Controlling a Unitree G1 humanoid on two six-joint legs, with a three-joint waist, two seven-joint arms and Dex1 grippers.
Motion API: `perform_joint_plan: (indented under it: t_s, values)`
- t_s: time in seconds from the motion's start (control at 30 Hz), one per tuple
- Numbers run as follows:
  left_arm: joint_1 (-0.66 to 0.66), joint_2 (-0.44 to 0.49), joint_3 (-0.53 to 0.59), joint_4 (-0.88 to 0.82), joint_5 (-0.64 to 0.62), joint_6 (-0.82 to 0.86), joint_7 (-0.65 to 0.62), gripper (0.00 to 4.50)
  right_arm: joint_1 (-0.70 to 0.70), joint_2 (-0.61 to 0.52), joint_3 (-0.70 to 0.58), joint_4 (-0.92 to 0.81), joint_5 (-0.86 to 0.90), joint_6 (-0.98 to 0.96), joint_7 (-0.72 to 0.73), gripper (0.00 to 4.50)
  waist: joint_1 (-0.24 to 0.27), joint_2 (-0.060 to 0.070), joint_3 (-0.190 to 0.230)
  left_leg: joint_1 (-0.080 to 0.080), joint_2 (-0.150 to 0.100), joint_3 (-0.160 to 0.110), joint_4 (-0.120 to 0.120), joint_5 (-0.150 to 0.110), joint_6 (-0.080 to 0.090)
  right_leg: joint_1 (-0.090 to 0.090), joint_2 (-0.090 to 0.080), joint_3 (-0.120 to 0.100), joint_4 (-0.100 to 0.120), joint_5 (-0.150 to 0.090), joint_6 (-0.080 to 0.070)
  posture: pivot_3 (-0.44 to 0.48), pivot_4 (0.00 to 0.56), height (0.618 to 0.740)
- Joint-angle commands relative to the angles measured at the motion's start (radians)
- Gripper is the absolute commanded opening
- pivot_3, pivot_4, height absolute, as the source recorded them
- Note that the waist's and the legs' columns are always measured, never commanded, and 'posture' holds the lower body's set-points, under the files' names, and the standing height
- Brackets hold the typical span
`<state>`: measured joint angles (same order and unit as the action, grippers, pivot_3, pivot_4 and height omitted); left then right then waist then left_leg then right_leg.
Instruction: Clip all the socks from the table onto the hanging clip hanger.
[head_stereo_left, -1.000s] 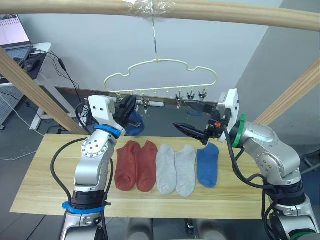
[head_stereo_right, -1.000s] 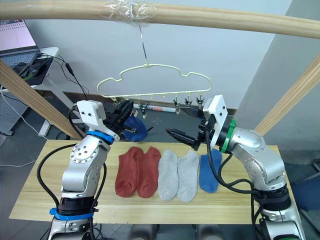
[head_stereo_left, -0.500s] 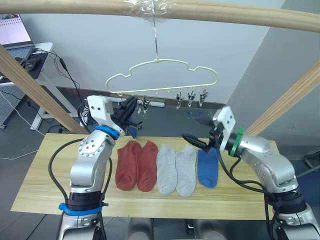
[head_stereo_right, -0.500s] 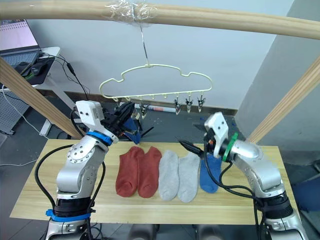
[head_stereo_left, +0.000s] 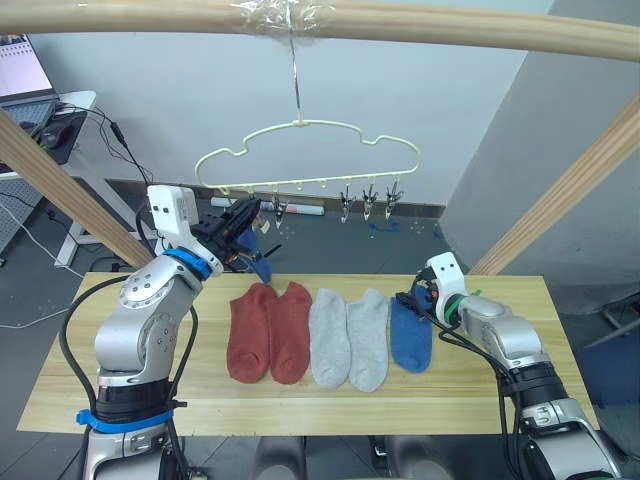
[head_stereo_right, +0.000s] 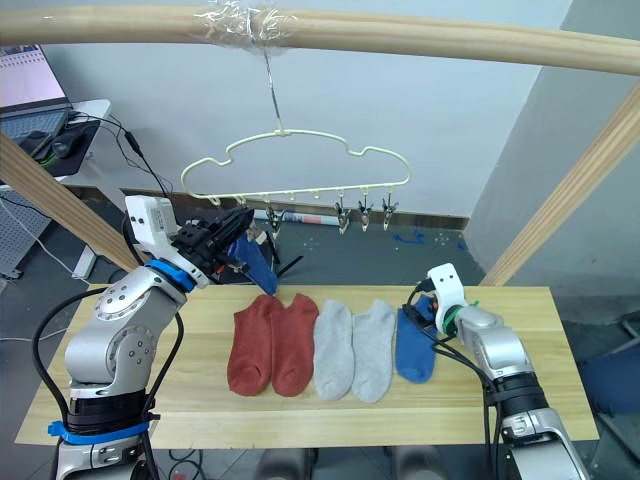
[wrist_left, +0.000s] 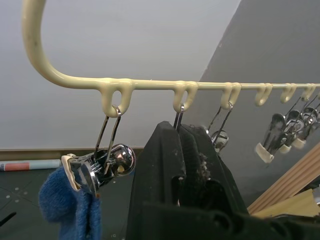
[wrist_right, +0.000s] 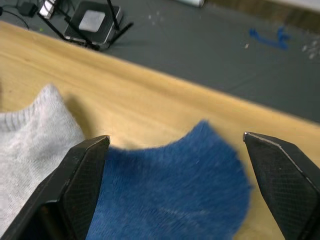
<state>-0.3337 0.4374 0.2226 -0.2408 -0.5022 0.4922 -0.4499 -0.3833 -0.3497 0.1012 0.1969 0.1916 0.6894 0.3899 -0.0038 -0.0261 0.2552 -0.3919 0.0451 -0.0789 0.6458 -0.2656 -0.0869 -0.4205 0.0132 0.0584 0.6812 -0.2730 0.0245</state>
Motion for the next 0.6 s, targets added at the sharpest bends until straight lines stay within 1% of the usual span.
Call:
perform_joint_plan:
  t_s: [0.03, 0.17, 0.27, 0.33, 0.43, 0.47, 0.53, 0.6]
  values:
    - [0.023, 0.015, 0.015, -0.04, -0.005, 0.013, 0.005, 0.02, 0.063, -0.03, -0.033, -0.186, 0.002, 0.101, -0.026, 4.5, 0.002, 0.0, 0.0, 0.0, 0.0, 0.0, 0.0, 0.0, 0.0, 0.0, 0.0, 0.0, 0.0, 0.0, 0.0, 0.124, 0.246, 0.74]
    - [0.046, 0.013, 0.016, -0.054, -0.006, 0.012, 0.009, 0.02, 0.136, -0.017, -0.071, -0.39, 0.021, 0.218, -0.071, 4.5, 0.0, 0.0, 0.0, 0.0, 0.0, 0.0, -0.001, 0.0, 0.0, 0.0, 0.0, 0.001, 0.0, 0.0, 0.0, 0.121, 0.251, 0.74]
    - [0.047, 0.006, 0.009, -0.053, -0.003, 0.01, 0.013, 0.02, 0.166, 0.006, -0.075, -0.456, 0.017, 0.257, -0.1, 4.5, -0.001, 0.0, 0.0, 0.001, 0.0, 0.0, 0.0, 0.0, 0.0, 0.0, 0.0, 0.001, 0.0, 0.0, 0.0, 0.121, 0.251, 0.74]
    - [0.042, 0.004, 0.006, -0.049, -0.003, 0.01, 0.013, 0.02, 0.176, 0.043, -0.086, -0.473, 0.022, 0.289, -0.13, 4.5, -0.001, 0.0, 0.0, 0.001, 0.0, 0.0, 0.0, 0.0, 0.0, 0.0, 0.001, 0.001, 0.0, -0.003, 0.005, 0.121, 0.251, 0.74]
    - [0.032, 0.007, 0.004, -0.037, -0.002, 0.006, 0.006, 0.02, 0.178, 0.104, -0.068, -0.469, 0.012, 0.3, -0.172, 4.5, -0.001, 0.0, 0.0, 0.001, 0.0, 0.001, 0.0, 0.0, 0.0, 0.0, 0.001, 0.003, 0.0, -0.003, 0.006, 0.121, 0.251, 0.74]
    - [0.029, 0.009, 0.002, -0.033, -0.001, 0.005, 0.003, 0.02, 0.176, 0.115, -0.058, -0.455, 0.002, 0.293, -0.184, 4.5, -0.001, 0.0, 0.0, 0.001, 0.0, 0.002, 0.0, 0.0, 0.0, 0.0, 0.001, 0.003, 0.0, -0.003, 0.006, 0.101, 0.255, 0.74]
    - [0.023, 0.011, 0.0, -0.031, 0.0, 0.006, 0.001, 0.02, 0.17, 0.117, -0.036, -0.414, -0.031, 0.255, -0.199, 4.5, -0.001, 0.0, 0.0, 0.001, 0.0, 0.002, 0.0, 0.0, 0.0, 0.0, 0.001, 0.004, 0.0, -0.003, 0.006, 0.101, 0.255, 0.74]
    - [0.022, 0.011, 0.001, -0.034, -0.003, 0.008, 0.0, 0.02, 0.165, 0.121, -0.041, -0.379, -0.05, 0.226, -0.216, 4.5, 0.0, 0.0, 0.0, 0.001, 0.0, 0.003, 0.0, 0.0, 0.0, 0.0, 0.001, 0.004, -0.001, -0.003, 0.006, 0.101, 0.255, 0.74]
